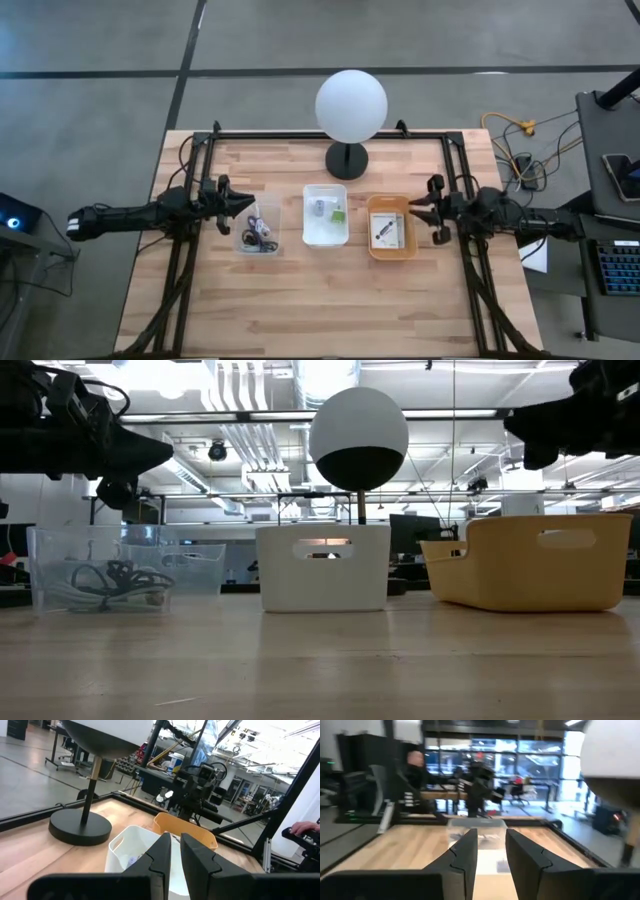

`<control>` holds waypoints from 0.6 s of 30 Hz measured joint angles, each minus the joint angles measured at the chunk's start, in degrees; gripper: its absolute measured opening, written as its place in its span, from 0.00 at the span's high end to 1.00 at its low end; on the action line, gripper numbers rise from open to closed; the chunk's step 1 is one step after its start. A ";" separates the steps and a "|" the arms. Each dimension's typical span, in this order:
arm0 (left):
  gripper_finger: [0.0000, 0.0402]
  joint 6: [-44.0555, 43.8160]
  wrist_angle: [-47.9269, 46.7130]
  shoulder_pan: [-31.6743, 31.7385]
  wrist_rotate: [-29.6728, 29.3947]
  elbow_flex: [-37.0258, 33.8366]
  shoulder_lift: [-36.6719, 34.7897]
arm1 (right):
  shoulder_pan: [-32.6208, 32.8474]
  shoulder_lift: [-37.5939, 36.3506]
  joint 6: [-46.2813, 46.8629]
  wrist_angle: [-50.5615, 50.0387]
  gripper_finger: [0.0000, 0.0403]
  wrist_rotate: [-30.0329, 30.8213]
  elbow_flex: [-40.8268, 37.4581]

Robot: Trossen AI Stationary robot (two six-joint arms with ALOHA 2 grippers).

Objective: Pick and place items into bin
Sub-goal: Return to Home Position

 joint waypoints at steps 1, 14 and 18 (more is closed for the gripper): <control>0.93 0.02 0.00 0.01 0.00 0.00 0.02 | -0.02 0.00 0.29 -0.61 0.78 0.47 0.00; 0.93 0.00 0.00 0.00 0.00 0.00 0.00 | -0.02 0.00 -0.47 -1.03 0.78 -1.26 0.00; 0.93 0.01 0.00 0.01 0.00 0.00 0.00 | -0.01 0.00 0.52 -1.01 0.78 -1.25 0.00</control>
